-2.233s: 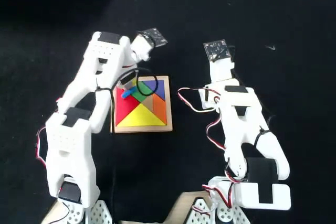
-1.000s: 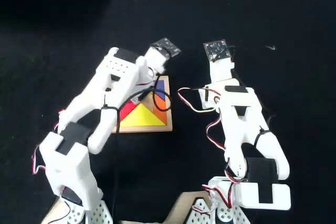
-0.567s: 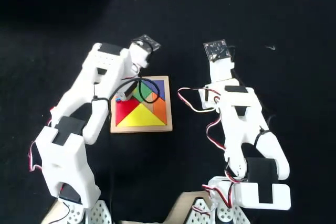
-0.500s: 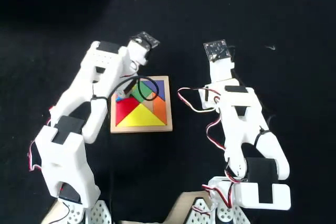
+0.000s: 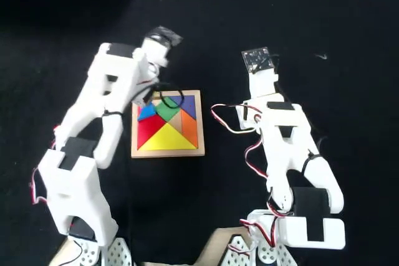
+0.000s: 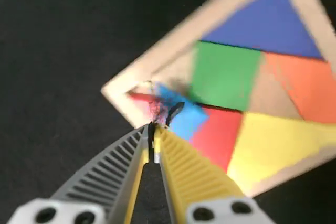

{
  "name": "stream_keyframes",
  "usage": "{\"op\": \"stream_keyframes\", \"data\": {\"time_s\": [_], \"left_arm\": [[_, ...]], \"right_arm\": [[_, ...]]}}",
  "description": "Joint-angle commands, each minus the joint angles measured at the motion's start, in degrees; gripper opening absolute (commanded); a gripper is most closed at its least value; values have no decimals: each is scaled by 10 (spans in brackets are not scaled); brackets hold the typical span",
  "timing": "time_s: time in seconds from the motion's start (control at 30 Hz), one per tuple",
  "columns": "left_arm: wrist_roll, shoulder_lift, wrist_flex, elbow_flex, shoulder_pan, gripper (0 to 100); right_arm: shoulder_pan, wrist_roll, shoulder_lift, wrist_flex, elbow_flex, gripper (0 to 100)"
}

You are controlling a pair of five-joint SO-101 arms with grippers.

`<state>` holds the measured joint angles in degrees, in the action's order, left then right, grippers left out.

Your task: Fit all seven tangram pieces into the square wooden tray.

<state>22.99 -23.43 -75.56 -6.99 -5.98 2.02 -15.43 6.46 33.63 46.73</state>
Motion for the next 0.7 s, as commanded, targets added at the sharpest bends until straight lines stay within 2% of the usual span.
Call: {"op": "stream_keyframes", "data": {"time_s": [0.0, 0.13, 0.37, 0.67], "left_arm": [[-73, 7, 13, -36, 36, 36], [-76, -8, 24, -34, 34, 36], [-76, -61, 37, -40, -12, 36], [-75, -76, 33, -99, -44, 36]], "right_arm": [[-8, 2, 2, -6, -21, 11], [-8, 2, 2, -6, -21, 11], [-8, 2, 2, -8, -16, 11], [-8, 2, 2, -9, -16, 11]]}}
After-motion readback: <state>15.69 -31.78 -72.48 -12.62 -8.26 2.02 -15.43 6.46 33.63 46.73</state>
